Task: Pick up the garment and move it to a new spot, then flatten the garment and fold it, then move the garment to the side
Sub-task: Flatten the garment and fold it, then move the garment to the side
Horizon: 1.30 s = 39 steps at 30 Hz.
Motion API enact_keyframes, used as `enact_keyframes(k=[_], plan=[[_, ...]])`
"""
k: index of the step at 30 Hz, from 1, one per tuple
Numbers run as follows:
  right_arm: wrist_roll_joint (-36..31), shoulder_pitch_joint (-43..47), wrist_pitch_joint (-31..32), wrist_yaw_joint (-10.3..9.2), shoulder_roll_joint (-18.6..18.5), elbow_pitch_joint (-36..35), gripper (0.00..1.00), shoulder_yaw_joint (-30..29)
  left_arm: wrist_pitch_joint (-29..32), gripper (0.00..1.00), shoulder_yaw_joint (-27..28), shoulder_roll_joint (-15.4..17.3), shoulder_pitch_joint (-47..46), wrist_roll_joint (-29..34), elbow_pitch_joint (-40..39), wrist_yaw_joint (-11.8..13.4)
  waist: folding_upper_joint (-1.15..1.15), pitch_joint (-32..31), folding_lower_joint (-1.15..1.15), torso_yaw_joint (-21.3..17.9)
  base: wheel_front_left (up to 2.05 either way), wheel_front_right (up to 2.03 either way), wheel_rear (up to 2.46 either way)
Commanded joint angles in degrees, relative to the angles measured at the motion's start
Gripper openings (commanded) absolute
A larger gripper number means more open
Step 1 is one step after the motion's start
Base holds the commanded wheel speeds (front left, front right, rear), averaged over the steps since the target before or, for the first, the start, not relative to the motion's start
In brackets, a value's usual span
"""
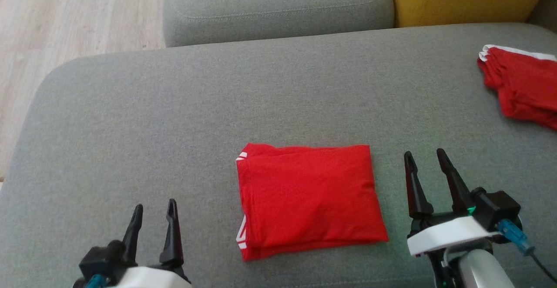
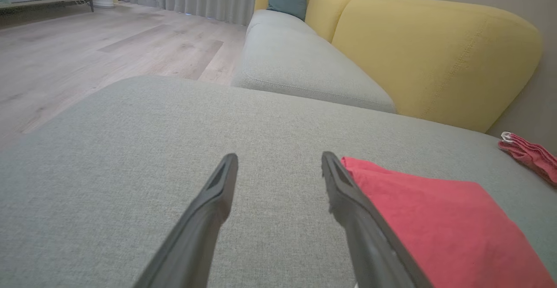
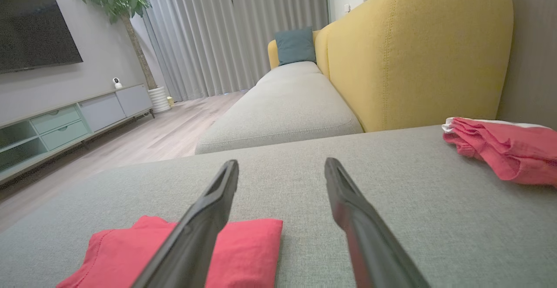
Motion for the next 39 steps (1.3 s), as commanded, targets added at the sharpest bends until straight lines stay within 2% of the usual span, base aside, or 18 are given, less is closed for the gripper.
enact_keyframes(k=[1,13,24,39], plan=[[0.1,-1.3,-0.6,-0.05,-0.1,-1.8,1.00,1.0,-0.7,1.00,2.5,-0.4,-2.2,0.7,-1.9,-0.4,0.00,0.0,0.00,0.2,0.00,0.00,0.00],[-0.1,-1.9,-0.6,-0.05,-0.1,-0.5,1.00,1.2,-0.7,1.00,4.3,-1.7,-2.3,3.0,-1.5,-2.5,0.00,0.4,0.00,0.1,0.00,0.00,0.00],[-0.7,-2.2,0.0,-0.05,-0.1,0.6,1.00,0.9,-0.7,1.00,4.9,-2.1,-2.5,3.6,-1.3,-3.3,0.00,0.5,0.00,0.3,0.00,0.00,0.00],[3.0,-7.4,23.7,-0.05,-0.1,5.4,1.00,2.3,-0.7,1.00,4.6,-2.3,-4.1,4.6,-2.7,-4.1,0.00,4.7,0.00,3.0,0.00,0.00,0.00]])
